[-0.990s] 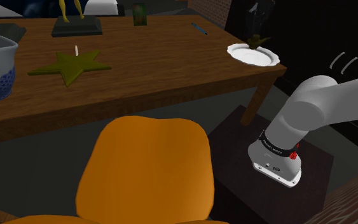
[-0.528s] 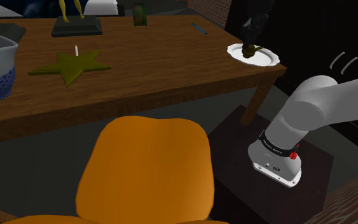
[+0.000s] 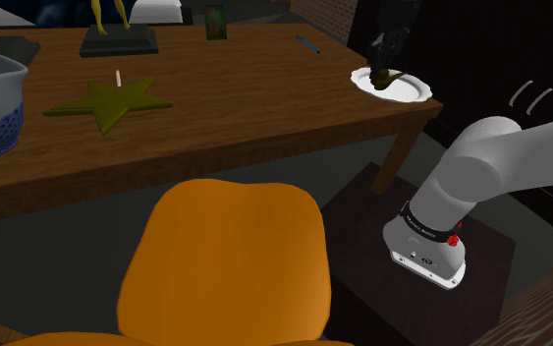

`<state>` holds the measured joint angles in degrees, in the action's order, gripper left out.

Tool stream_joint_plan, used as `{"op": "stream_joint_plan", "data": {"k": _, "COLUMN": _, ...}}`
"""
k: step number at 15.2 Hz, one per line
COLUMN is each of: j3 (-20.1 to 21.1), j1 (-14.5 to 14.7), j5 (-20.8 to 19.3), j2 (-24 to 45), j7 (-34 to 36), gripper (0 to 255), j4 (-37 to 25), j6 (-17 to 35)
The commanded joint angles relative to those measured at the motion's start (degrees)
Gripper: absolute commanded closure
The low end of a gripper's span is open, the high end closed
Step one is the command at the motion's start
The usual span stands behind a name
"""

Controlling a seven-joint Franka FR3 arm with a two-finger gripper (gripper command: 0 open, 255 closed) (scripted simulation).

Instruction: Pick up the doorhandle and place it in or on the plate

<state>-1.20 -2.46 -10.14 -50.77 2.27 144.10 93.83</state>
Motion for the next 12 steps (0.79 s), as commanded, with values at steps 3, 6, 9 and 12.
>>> {"op": "stream_joint_plan", "data": {"k": 3, "j3": 0.4, "j1": 0.3, "j5": 0.1, "j2": -3.2, "j7": 0.0, "gripper": 255, "j4": 2.4, "j6": -0.2}}
{"op": "stream_joint_plan", "data": {"k": 6, "j3": 0.5, "j1": 0.4, "j5": 0.2, "j2": -2.8, "j7": 0.1, "gripper": 0, "j4": 1.8, "j6": -0.4}}
{"op": "stream_joint_plan", "data": {"k": 9, "j3": 0.4, "j1": 0.3, "j5": 0.1, "j2": -3.2, "j7": -0.1, "gripper": 0, "j4": 2.4, "j6": -0.2}}
{"op": "stream_joint_plan", "data": {"k": 12, "j3": 1.3, "j1": 0.4, "j5": 0.8, "j2": -1.8, "j7": -0.2, "gripper": 0, "j4": -4.1, "j6": -5.3}}
